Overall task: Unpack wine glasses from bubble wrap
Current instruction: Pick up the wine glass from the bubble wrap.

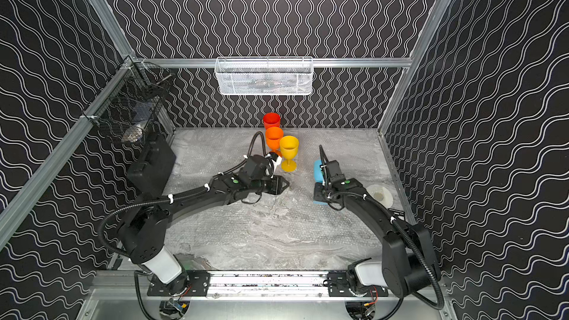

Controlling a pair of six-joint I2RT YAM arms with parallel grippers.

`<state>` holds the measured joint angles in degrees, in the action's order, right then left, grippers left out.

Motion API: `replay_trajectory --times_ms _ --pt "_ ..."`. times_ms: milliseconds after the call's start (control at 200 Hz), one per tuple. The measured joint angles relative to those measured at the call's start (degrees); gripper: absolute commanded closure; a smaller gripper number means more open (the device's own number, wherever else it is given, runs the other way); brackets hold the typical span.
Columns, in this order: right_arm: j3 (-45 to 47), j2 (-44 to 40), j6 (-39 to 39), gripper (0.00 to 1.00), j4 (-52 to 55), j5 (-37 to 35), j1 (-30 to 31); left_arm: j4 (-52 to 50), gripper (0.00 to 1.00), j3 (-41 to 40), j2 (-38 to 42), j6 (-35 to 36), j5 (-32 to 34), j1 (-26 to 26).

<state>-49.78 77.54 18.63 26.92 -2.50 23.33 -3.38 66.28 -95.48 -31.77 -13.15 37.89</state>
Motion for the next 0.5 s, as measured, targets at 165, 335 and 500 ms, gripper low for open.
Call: replay_trajectory --times_ms 165,335,500 --pt "0.81 -0.57 -4.5 0.95 -6.69 -3.39 10.08 -0.55 0.56 -0.07 2.6 -3.54 -4.48 -6.62" --pt "3.69 -1.25 -8.85 0.95 -13.99 -7.74 17.16 -5.73 0.54 3.1 5.05 -4.46 -6.99 -10.14" --pt "6.32 -1.92 -12.02 0.96 -21.24 -11.91 22.62 -11.74 0.54 6.73 6.78 -4.31 -9.88 -12.5"
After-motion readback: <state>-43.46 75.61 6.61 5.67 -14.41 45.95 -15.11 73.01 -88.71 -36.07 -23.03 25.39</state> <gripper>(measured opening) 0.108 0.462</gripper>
